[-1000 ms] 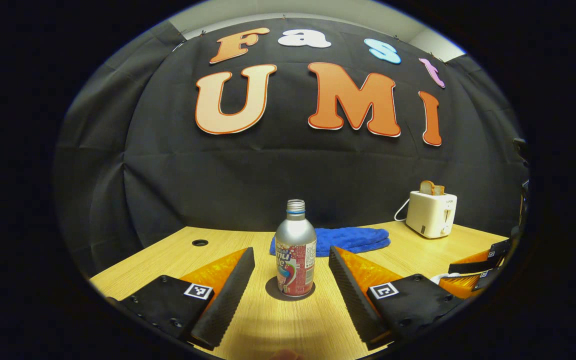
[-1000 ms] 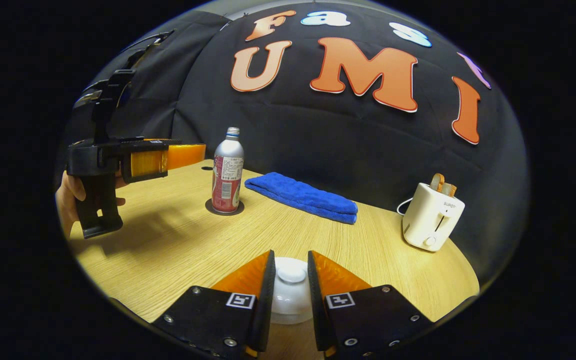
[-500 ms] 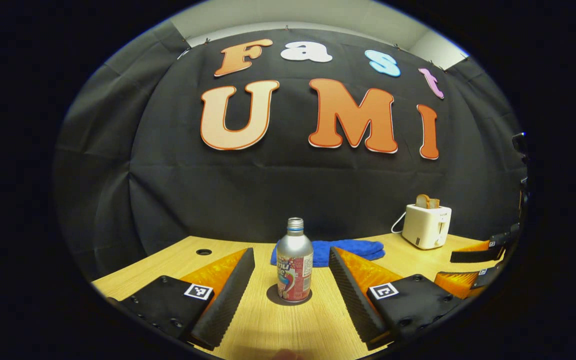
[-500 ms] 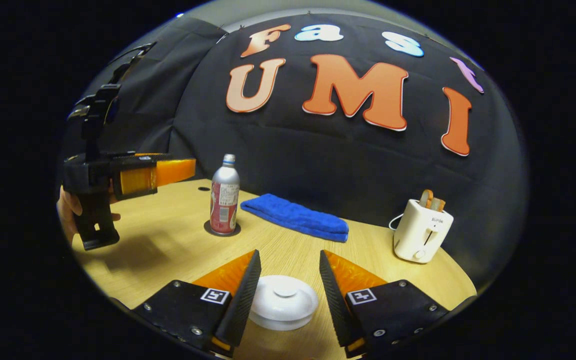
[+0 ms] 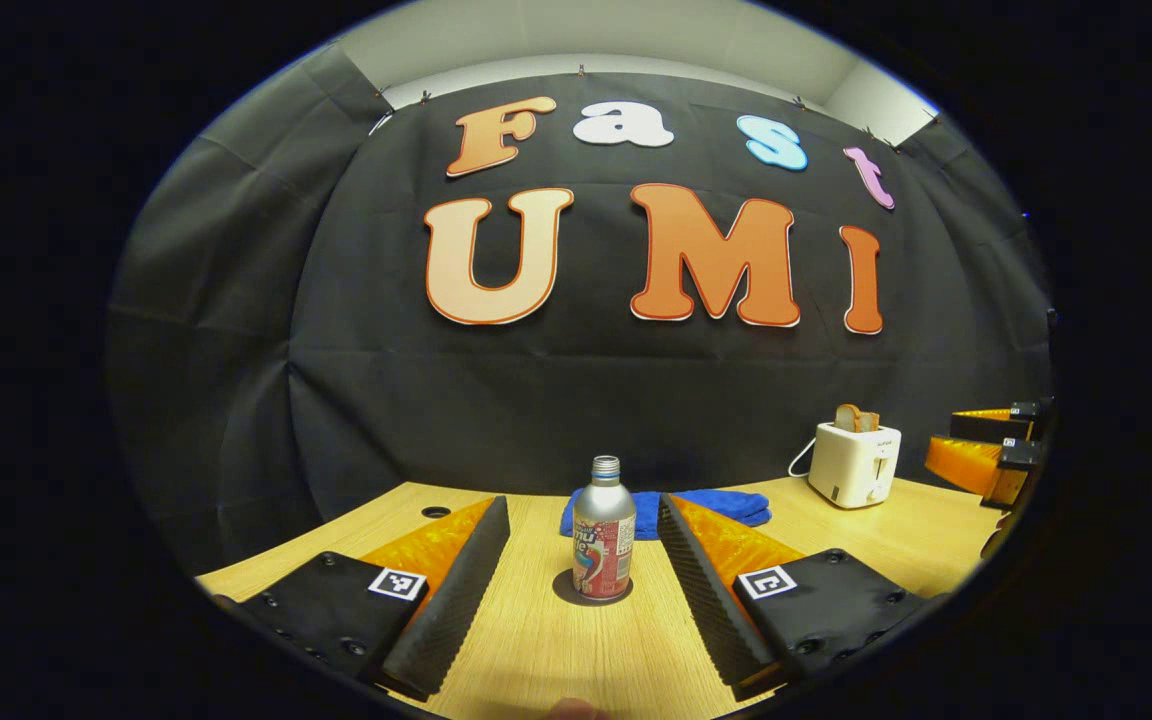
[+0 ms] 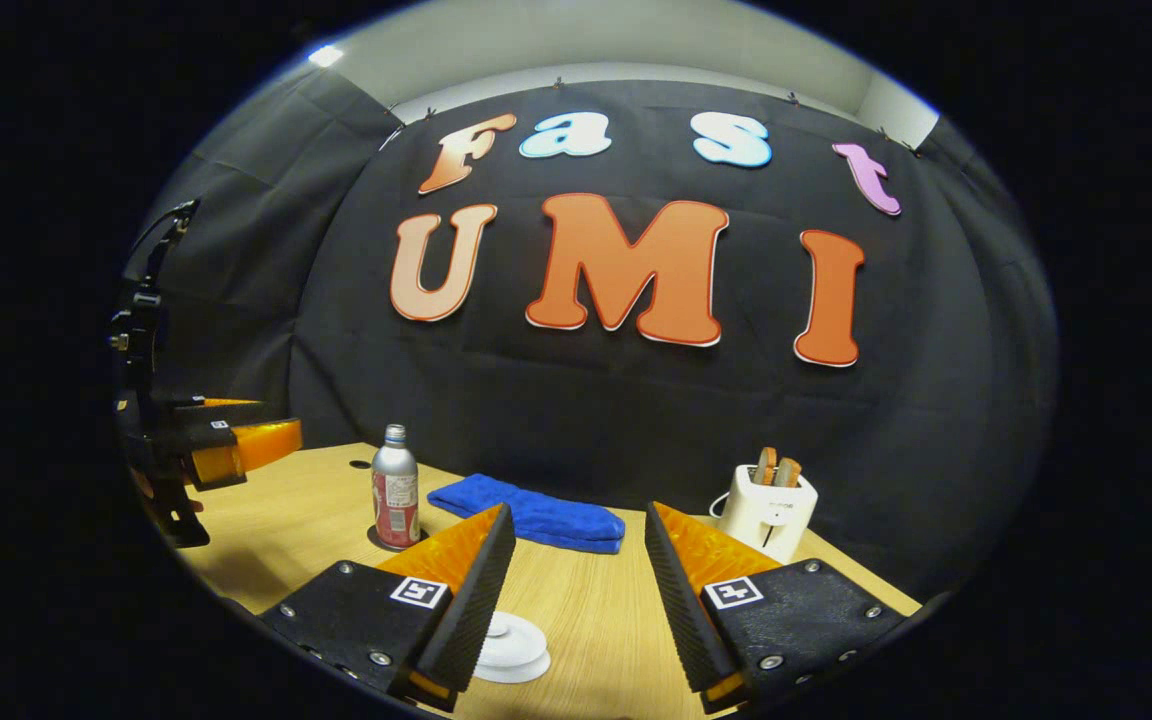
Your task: Open the teacup lid with one hand, grasp the water bottle and pour water into the teacup with the other hand; after pouring, place the water bottle on the coaster and then close the teacup lid.
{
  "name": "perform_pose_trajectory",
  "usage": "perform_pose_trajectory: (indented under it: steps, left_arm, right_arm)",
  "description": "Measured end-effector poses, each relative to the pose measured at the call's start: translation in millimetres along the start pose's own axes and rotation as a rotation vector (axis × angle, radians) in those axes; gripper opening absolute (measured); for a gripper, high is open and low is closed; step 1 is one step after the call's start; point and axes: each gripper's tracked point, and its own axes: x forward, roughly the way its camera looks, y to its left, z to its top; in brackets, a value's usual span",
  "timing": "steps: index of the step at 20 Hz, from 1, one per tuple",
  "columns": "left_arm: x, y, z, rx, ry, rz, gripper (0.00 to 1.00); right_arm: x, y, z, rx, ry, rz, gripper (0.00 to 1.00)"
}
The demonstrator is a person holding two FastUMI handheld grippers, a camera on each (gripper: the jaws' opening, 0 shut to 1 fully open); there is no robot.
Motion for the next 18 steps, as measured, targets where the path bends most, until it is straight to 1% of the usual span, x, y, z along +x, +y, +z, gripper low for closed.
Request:
perform_pose_trajectory:
  steps: [2,4,5,6,11,12,14,16,17,18]
  left_arm:
    - [-7.0,4.6,5.0,0.014,-0.009,0.018,1.00]
    - [-14.6,8.9,11.1,0.030,-0.022,0.035,0.98]
    - [-18.1,11.4,13.9,0.035,-0.028,0.043,1.00]
    - [-22.6,13.0,15.6,0.043,-0.031,0.052,1.00]
    - [-37.0,28.0,22.5,0.062,-0.050,0.097,1.00]
    - [-39.8,30.0,25.4,0.067,-0.059,0.103,0.98]
    - [-43.4,33.8,29.9,0.078,-0.071,0.115,1.00]
    - [-43.5,35.8,33.6,0.082,-0.078,0.118,1.00]
    - [-42.3,36.0,36.0,0.074,-0.083,0.112,0.98]
    - [-40.6,35.8,36.0,0.058,-0.079,0.104,1.00]
  right_arm:
    - [-3.2,-9.2,6.3,0.010,-0.012,-0.022,0.78]
    - [-8.4,-14.7,10.1,0.014,-0.018,-0.041,0.78]
    - [-10.1,-17.5,11.4,0.012,-0.023,-0.051,0.78]
    - [-12.1,-19.6,12.3,0.010,-0.026,-0.059,0.78]
    - [-19.3,-22.1,15.1,0.004,-0.030,-0.077,0.78]
    - [-20.3,-21.9,15.4,0.008,-0.028,-0.079,0.78]
    - [-20.8,-22.4,14.1,0.020,-0.021,-0.079,0.78]
    - [-21.1,-23.5,14.2,0.022,-0.019,-0.084,0.78]
    - [-21.0,-24.2,14.8,0.019,-0.019,-0.088,0.78]
    - [-20.5,-23.1,13.9,0.012,-0.016,-0.086,0.78]
